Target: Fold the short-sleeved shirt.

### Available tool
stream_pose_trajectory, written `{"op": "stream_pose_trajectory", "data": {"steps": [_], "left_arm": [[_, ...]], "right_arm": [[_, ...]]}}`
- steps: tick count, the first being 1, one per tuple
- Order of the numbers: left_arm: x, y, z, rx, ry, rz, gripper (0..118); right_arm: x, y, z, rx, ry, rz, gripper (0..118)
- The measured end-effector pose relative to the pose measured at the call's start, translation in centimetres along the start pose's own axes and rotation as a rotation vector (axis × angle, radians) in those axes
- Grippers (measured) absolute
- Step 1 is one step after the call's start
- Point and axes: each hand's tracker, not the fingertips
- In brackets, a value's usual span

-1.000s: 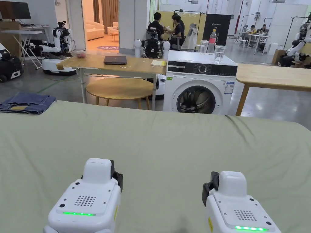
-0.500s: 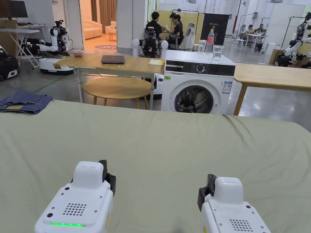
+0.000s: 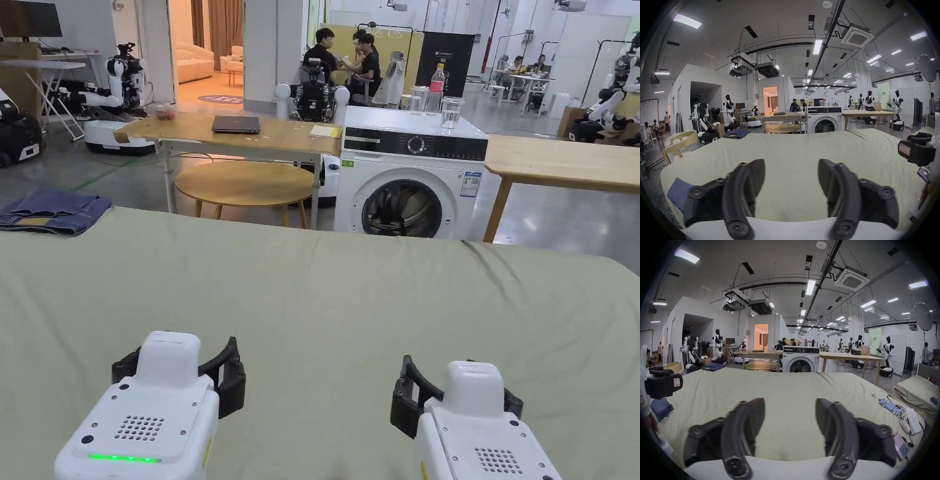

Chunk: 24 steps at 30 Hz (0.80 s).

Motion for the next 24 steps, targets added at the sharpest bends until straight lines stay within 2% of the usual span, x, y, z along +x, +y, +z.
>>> {"op": "stream_pose_trajectory", "data": {"steps": [1, 3, 5, 9, 13, 17, 21, 24], "left_arm": [[-0.1, 0.0, 0.1, 0.001, 0.002, 0.004, 79], [-0.5, -0.1, 0.4, 0.021, 0.002, 0.032, 79], [-0.8, 0.0, 0.3, 0.025, 0.005, 0.045, 85], [-1.4, 0.2, 0.0, 0.015, -0.016, 0.062, 87], [-1.6, 0.1, -0.1, 0.030, 0.035, 0.086, 87], [-2.1, 0.3, -0.3, 0.043, 0.050, 0.092, 87], [-3.2, 0.4, -0.5, 0.058, -0.016, 0.151, 87], [-3.4, 0.2, -0.4, 0.099, -0.022, 0.135, 87]], "right_arm": [[0.1, 0.0, 0.0, 0.003, -0.008, -0.005, 87], [0.3, 0.0, 0.0, 0.009, -0.037, -0.020, 89], [0.6, 0.2, -0.2, -0.005, -0.054, -0.030, 102], [1.2, 0.4, -0.3, 0.003, -0.033, -0.040, 102], [0.9, 0.7, -0.4, 0.023, -0.002, 0.022, 102], [0.6, 0.8, -0.5, 0.028, 0.028, 0.037, 102], [0.6, 0.8, -0.9, 0.023, 0.047, 0.009, 102], [0.3, 0.8, -1.5, -0.004, 0.014, 0.000, 102]]}}
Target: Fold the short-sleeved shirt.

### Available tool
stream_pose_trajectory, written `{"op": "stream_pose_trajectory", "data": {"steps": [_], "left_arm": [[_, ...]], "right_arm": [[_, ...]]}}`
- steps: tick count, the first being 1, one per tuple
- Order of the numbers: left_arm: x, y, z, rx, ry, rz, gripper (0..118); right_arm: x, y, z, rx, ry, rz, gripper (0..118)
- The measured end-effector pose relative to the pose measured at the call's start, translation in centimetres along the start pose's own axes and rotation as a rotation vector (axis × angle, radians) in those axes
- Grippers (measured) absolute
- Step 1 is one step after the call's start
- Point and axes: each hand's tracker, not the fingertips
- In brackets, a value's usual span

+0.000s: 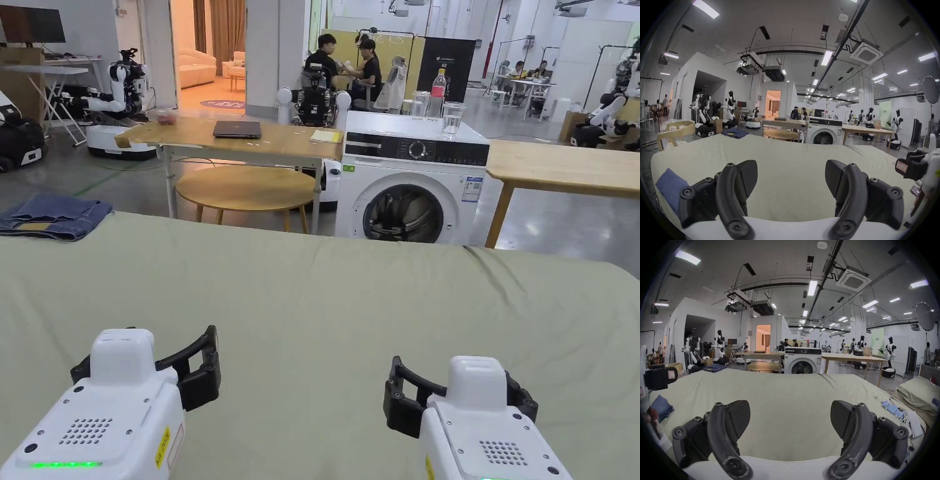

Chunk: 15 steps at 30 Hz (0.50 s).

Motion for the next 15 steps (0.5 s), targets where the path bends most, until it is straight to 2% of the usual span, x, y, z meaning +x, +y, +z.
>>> {"op": "stream_pose_trajectory", "data": {"steps": [3, 6, 9, 13, 15], "left_arm": [[0.3, 0.0, 0.0, 0.017, 0.022, -0.033, 87], [0.3, 0.3, -0.1, -0.007, -0.008, -0.031, 87], [0.5, 0.2, -0.2, -0.021, -0.021, -0.041, 87], [1.0, 0.2, -0.5, -0.046, -0.034, -0.083, 87], [1.2, 0.2, -0.5, -0.046, -0.040, -0.097, 87]], "right_arm": [[-0.4, 0.0, -0.6, -0.026, -0.064, 0.023, 102], [-0.4, 0.0, -0.8, -0.035, -0.071, 0.021, 102], [-0.4, 0.2, -0.8, -0.048, -0.083, -0.027, 102], [-0.6, 0.8, -0.7, -0.047, -0.101, -0.048, 102], [-0.3, 0.9, -0.7, -0.042, -0.078, -0.073, 102]]}}
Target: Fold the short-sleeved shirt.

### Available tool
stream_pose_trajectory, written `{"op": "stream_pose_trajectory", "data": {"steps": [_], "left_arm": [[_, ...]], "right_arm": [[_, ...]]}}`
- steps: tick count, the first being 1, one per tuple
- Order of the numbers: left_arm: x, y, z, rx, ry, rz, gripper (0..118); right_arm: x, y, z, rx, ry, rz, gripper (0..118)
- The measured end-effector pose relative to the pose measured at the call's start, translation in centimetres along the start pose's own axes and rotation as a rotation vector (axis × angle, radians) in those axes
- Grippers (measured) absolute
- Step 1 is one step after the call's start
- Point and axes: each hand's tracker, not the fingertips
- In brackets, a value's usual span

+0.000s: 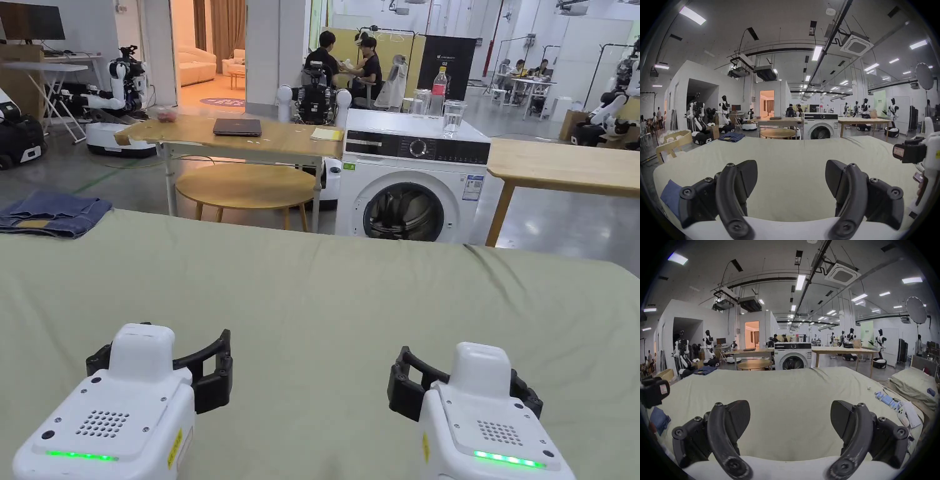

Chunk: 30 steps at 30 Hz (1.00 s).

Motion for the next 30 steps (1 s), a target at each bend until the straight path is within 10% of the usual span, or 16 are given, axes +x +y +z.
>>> {"op": "stream_pose_trajectory", "data": {"steps": [30], "left_arm": [[-0.9, -1.0, 0.3, -0.032, 0.033, 0.005, 87]], "right_arm": [[0.2, 0.6, -0.4, -0.078, 0.016, -0.071, 102]]}}
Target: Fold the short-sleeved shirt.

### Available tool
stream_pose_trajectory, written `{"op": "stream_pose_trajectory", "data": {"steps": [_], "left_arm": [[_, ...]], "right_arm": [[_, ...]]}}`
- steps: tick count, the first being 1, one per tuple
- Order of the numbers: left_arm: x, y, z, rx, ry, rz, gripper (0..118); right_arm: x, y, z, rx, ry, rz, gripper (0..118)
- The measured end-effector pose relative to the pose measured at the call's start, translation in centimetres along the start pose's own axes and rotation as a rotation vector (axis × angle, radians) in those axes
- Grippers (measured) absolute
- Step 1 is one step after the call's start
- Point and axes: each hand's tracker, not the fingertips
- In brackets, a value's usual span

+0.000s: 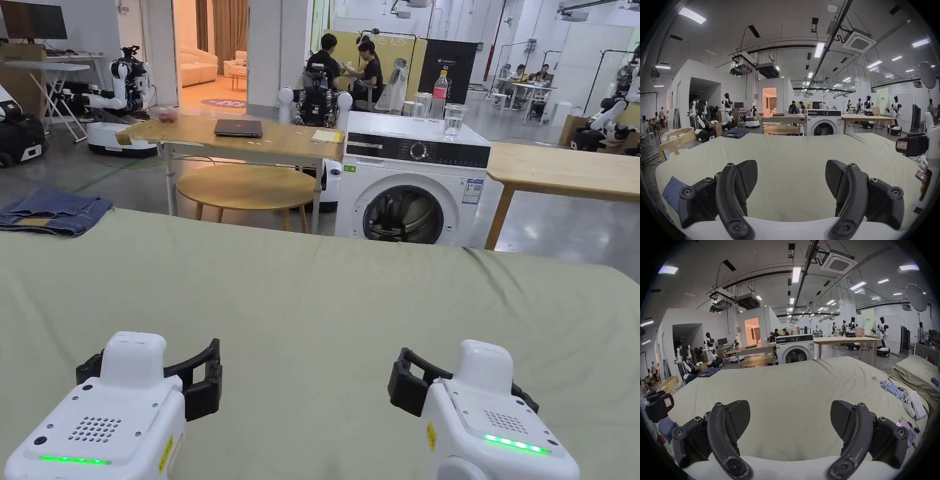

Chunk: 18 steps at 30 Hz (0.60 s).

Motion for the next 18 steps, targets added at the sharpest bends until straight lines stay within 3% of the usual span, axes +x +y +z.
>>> {"op": "stream_pose_trajectory", "data": {"steps": [12, 18], "left_arm": [[-0.55, 0.23, 0.43, 0.006, 0.005, -0.024, 87], [-0.75, 0.21, 0.39, 0.003, 0.005, -0.005, 87]], "right_arm": [[-0.12, -0.13, 0.23, -0.002, 0.007, 0.008, 102], [-0.01, -0.46, -0.58, -0.027, -0.038, 0.027, 102]]}}
